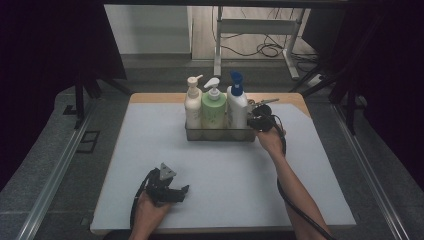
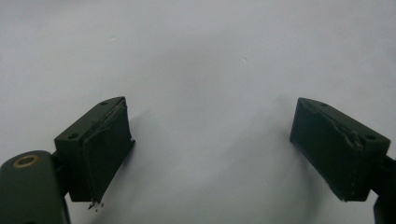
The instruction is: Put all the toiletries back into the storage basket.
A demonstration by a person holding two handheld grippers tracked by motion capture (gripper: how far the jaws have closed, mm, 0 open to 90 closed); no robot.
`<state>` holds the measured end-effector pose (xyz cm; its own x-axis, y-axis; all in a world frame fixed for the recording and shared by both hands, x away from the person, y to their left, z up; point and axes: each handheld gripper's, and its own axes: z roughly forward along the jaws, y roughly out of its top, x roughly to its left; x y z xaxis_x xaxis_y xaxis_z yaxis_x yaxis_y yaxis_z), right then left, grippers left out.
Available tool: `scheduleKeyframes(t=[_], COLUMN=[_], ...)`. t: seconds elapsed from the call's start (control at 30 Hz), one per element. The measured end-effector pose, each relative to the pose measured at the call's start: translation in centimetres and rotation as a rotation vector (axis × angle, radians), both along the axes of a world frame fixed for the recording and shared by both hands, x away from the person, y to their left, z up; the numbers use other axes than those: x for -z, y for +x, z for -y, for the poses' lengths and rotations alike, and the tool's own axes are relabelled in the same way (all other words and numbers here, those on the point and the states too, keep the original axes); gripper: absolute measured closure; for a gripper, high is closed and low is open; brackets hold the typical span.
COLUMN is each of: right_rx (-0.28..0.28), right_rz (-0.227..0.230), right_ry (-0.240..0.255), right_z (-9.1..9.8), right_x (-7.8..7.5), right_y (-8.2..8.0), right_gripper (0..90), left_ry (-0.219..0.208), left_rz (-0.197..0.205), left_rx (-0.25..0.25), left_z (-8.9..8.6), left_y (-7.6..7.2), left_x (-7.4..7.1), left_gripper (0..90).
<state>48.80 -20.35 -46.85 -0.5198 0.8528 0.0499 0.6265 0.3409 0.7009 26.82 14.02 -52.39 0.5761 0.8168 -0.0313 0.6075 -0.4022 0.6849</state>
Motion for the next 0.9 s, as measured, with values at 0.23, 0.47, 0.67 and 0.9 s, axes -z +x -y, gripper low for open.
scheduleKeyframes(t=[0.23,0.47,0.67,0.9], right_rx=[-0.013,-0.030,-0.044,-0.050], right_rz=[-0.004,-0.008,-0.010,-0.010], right_ry=[-0.003,-0.004,-0.006,-0.008], right_z=[-0.5,-1.0,-1.4,-1.7], right_x=[0.1,0.1,0.1,0.0], right_y=[-0.1,-0.2,-0.3,-0.5], right_gripper=[89.4,89.4,89.4,89.5], left_ry=[0.000,0.000,0.000,0.000], left_rz=[0.000,0.000,0.000,0.000], left_rx=[0.000,0.000,0.000,0.000], left_z=[0.0,0.0,0.0,0.0], left_y=[0.0,0.0,0.0,0.0], left_x=[0.0,0.0,0.0,0.0], left_gripper=[12.2,12.2,12.2,12.2])
